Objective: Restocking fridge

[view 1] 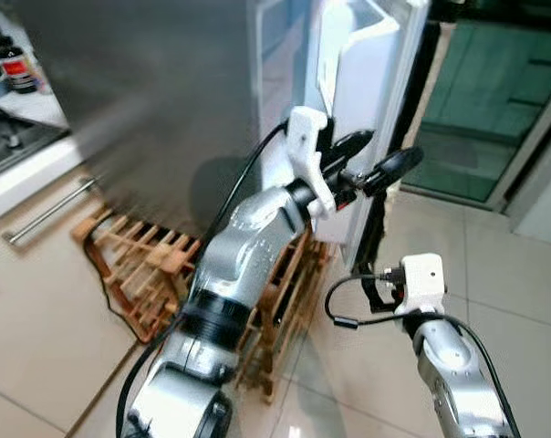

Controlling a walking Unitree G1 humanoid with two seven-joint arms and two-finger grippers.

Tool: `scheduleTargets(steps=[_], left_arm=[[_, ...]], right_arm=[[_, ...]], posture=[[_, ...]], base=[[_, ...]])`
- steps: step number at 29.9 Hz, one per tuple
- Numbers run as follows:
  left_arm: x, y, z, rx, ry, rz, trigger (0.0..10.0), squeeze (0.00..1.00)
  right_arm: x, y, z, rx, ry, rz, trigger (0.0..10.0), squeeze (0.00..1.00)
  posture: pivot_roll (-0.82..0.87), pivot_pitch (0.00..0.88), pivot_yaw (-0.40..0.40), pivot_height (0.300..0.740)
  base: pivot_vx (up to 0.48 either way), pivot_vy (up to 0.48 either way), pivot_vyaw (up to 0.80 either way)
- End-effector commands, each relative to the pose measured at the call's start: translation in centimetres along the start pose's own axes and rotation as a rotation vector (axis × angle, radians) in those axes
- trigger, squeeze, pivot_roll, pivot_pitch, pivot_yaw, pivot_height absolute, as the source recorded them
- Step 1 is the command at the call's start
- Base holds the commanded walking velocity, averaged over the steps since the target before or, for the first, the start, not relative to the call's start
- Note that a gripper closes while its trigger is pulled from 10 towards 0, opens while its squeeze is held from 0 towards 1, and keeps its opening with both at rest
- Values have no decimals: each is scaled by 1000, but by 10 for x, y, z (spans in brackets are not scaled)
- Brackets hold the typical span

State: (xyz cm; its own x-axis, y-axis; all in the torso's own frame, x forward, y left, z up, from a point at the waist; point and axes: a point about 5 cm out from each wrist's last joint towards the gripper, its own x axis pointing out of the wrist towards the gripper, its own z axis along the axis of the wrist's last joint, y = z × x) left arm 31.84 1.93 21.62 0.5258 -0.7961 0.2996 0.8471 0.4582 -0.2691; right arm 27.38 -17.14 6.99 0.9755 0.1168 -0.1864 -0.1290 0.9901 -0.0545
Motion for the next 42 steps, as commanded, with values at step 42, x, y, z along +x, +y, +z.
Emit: scheduleTargets(steps=[42], left_arm=[[-187, 72, 8, 484, 214, 1264, 10000, 0]], right_arm=[[50, 11, 42, 34, -116, 121, 10000, 0]], posture=[[-37, 0, 18, 728]], base=[[0, -247, 372]])
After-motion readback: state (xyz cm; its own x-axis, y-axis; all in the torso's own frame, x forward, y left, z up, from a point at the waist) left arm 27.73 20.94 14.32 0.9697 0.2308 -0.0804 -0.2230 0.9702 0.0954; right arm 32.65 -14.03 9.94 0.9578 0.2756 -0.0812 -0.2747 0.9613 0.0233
